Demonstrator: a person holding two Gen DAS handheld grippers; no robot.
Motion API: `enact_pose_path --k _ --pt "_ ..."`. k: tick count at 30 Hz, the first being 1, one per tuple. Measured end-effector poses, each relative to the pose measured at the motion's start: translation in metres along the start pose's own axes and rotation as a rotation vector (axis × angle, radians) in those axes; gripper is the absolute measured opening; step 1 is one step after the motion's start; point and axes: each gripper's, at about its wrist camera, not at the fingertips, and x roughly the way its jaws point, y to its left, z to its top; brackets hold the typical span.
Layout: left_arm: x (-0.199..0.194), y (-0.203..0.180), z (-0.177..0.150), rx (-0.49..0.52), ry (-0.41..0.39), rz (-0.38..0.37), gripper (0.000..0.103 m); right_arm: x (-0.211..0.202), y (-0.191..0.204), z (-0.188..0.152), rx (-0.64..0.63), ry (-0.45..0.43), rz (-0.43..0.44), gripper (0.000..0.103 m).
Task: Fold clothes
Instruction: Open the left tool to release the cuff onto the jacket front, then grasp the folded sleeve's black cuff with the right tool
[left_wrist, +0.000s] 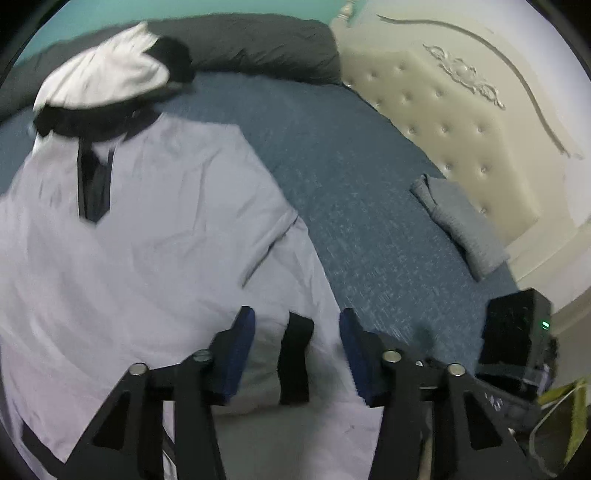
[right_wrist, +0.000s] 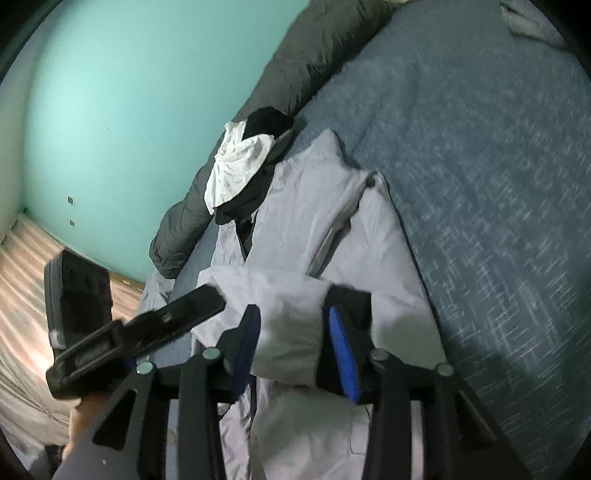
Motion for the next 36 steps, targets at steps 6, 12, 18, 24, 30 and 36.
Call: enact_pose_path --k 6,12,18,24,30,36 --pt "-0.034 0.020 -0.009 0.046 -0.007 0.084 0.065 0.013 -0.003 -0.003 0.014 0.047 -0.036 0.041" --pt "-0.061 0.084 -0.042 -0.064 0.001 0.181 0.065 0.018 -0.018 -0.004 0.079 0.079 -0.064 0.046" --pt "-0.093 0.145 -0.069 -0.170 -0.036 0.270 0.066 0.037 -0.014 -0.011 0.049 0.160 -0.122 0.046" --pt "-0.115 0.189 -0.089 -0.251 -0.059 0.311 0.068 0.046 -0.006 -0.015 0.010 0.175 -0.154 0.046" --pt "-0.127 0.211 -0.102 -0.294 -0.075 0.334 0.069 0.057 -0.002 -0.021 -0.036 0.198 -0.218 0.032" --pt "-0.135 0.224 -0.106 -0.320 -0.092 0.372 0.069 0.056 0.007 -0.020 -0.079 0.168 -0.202 0.000"
